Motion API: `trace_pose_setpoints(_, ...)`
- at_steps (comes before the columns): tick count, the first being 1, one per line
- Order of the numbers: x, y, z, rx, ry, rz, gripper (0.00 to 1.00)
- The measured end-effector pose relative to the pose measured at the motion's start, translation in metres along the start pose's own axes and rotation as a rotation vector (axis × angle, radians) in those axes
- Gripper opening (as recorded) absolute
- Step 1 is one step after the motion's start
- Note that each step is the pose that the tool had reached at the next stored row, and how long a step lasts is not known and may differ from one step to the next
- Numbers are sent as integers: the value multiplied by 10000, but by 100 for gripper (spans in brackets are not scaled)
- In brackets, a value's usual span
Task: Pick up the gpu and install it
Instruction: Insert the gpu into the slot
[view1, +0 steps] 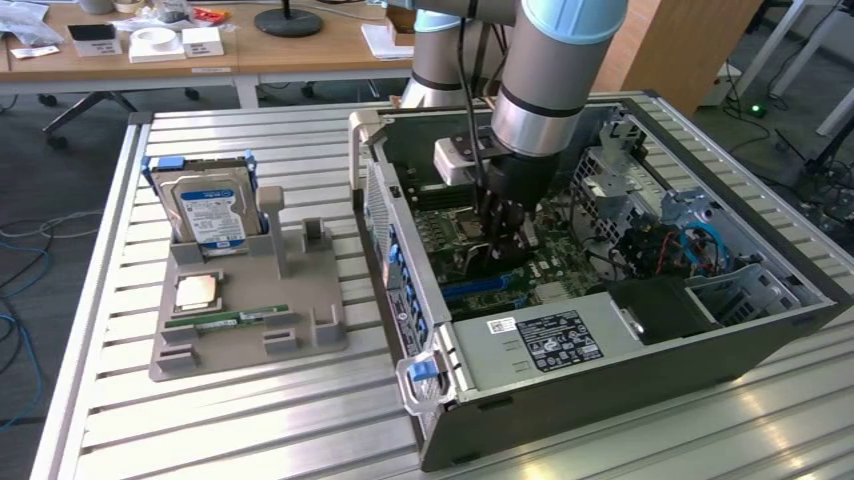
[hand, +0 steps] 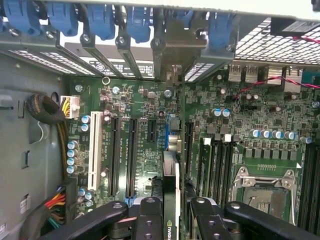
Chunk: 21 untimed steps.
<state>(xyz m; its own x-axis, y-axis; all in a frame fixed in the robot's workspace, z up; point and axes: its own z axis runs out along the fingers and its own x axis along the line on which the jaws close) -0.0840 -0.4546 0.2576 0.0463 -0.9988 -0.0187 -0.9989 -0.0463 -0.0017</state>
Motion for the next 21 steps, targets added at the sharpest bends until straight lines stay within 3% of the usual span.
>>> trace_pose_setpoints(9,0,20,29,101,4,-3,26)
trace_pose_setpoints(21,0,24,57,109,4,-3,26)
